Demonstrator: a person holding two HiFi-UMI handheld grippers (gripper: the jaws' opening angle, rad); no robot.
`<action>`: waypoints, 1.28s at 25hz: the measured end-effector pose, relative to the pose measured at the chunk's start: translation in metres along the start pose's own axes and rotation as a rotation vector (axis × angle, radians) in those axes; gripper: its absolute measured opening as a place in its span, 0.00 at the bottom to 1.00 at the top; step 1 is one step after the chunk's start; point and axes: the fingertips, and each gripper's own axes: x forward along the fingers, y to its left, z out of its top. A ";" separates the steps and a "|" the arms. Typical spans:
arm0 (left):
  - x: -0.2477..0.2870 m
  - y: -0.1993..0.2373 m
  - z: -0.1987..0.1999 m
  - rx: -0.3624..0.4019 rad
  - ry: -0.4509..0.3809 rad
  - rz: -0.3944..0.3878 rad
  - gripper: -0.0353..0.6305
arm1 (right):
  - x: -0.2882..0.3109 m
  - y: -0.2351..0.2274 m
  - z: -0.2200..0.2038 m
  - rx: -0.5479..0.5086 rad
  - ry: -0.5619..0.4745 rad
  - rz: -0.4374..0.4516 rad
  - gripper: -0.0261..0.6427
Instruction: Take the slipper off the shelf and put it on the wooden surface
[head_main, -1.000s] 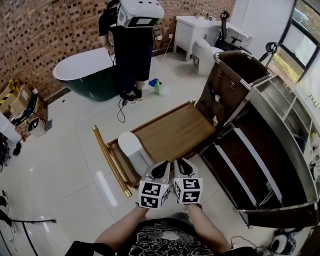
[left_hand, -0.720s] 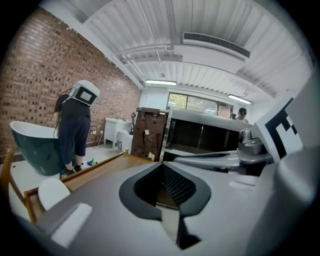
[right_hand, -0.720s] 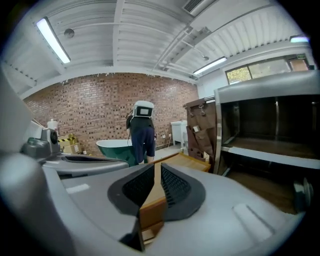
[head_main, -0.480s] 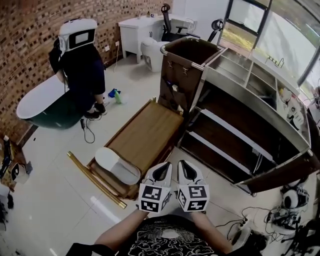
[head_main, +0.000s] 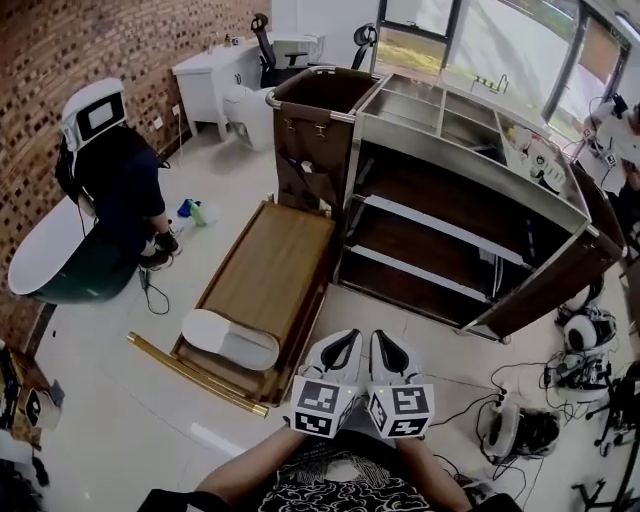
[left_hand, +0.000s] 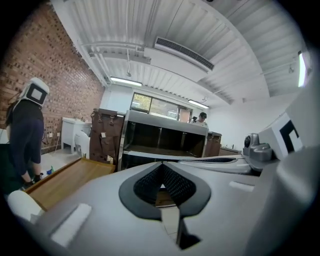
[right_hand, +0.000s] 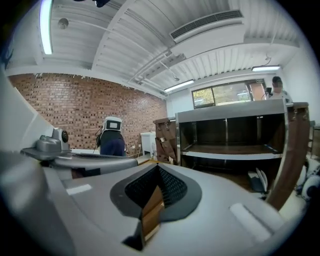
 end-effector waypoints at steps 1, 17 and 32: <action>-0.003 -0.005 -0.002 0.003 0.006 -0.019 0.06 | -0.007 -0.002 -0.002 0.007 -0.003 -0.020 0.04; -0.036 -0.071 0.012 0.042 0.012 -0.218 0.06 | -0.103 -0.031 -0.002 0.066 -0.026 -0.235 0.04; -0.028 -0.098 0.003 0.090 0.035 -0.248 0.06 | -0.116 -0.037 -0.011 0.081 -0.016 -0.226 0.04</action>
